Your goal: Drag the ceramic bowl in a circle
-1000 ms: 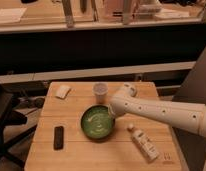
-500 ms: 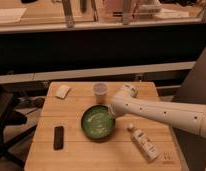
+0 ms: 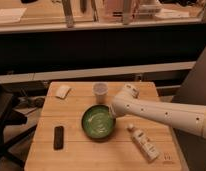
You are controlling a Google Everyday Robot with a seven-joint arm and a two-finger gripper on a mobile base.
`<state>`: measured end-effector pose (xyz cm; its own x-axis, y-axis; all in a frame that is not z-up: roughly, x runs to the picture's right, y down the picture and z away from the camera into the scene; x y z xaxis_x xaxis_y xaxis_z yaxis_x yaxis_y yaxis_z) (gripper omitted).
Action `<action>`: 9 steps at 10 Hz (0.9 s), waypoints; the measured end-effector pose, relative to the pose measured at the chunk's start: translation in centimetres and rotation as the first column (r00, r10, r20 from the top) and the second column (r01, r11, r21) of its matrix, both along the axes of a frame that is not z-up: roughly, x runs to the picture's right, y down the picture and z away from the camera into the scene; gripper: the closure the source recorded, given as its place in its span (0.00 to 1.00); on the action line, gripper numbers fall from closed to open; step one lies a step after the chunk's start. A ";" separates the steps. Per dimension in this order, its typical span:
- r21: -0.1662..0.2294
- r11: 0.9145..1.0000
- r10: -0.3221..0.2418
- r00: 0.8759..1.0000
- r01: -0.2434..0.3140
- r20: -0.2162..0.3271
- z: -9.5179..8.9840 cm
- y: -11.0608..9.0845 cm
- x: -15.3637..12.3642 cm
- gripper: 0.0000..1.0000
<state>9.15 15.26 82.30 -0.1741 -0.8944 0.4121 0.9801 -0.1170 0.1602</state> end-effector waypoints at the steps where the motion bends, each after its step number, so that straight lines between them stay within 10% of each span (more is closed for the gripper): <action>1: 0.002 1.000 0.000 1.000 0.000 0.001 0.0 0.0 0.1 1.00; 9: -0.101 0.991 -0.080 0.996 0.083 0.031 -2.5 5.7 -3.0 1.00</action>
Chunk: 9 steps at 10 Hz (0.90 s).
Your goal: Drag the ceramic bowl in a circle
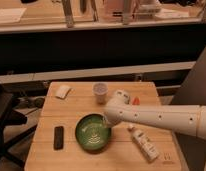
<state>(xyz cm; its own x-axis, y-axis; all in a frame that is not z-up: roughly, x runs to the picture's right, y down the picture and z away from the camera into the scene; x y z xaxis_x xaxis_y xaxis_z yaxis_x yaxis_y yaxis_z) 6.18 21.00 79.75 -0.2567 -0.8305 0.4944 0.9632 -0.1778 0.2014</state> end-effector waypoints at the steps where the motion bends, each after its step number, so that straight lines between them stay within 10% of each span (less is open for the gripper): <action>1: -0.007 1.000 0.014 1.000 -0.014 -0.012 -0.3 0.2 0.9 1.00; 5: -0.004 1.000 0.029 0.999 -0.029 -0.022 -0.3 -0.3 5.4 1.00; 9: -0.005 1.000 0.015 1.000 -0.015 -0.016 -0.1 -0.8 2.6 1.00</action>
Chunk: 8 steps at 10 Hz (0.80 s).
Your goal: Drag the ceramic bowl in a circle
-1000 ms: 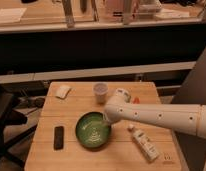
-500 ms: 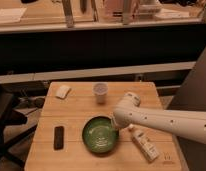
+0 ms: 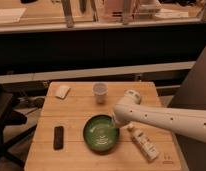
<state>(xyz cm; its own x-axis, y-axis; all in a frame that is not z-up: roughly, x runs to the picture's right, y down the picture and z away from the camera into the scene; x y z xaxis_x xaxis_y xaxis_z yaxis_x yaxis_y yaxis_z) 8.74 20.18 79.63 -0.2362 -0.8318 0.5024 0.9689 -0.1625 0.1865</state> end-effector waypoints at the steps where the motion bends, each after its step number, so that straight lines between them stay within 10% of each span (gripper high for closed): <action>1: 0.002 1.000 -0.003 1.000 0.003 0.002 0.1 -0.2 -0.7 1.00; 8: 0.012 1.000 -0.017 1.000 0.017 0.005 0.9 -1.5 -1.6 1.00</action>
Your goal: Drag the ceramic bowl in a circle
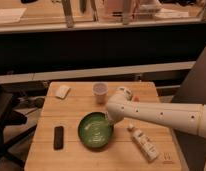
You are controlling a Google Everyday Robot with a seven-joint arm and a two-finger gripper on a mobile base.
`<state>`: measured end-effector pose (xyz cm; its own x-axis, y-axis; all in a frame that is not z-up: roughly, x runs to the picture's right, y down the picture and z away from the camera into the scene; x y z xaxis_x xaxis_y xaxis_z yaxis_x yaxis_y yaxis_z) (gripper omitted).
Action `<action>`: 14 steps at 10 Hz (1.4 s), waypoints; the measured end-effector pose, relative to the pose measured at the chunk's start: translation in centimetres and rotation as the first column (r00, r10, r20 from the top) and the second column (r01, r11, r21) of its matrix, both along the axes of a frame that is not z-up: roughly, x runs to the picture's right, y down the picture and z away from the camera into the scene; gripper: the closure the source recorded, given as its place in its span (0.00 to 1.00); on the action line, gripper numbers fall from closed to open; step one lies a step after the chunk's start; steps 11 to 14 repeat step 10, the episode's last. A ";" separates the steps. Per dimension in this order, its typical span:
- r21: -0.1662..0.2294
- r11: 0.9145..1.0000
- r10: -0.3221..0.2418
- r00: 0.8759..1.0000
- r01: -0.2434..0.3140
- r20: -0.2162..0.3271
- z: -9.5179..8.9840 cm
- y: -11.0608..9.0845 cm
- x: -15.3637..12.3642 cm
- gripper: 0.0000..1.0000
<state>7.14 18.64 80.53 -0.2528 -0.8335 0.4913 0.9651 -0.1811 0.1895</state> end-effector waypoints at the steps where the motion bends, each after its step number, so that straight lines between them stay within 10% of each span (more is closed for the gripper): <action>1: 0.003 1.000 0.001 1.000 -0.001 -0.005 0.1 -0.1 0.4 1.00; 14: 0.020 0.999 0.025 1.000 -0.025 -0.009 0.8 -1.5 1.2 1.00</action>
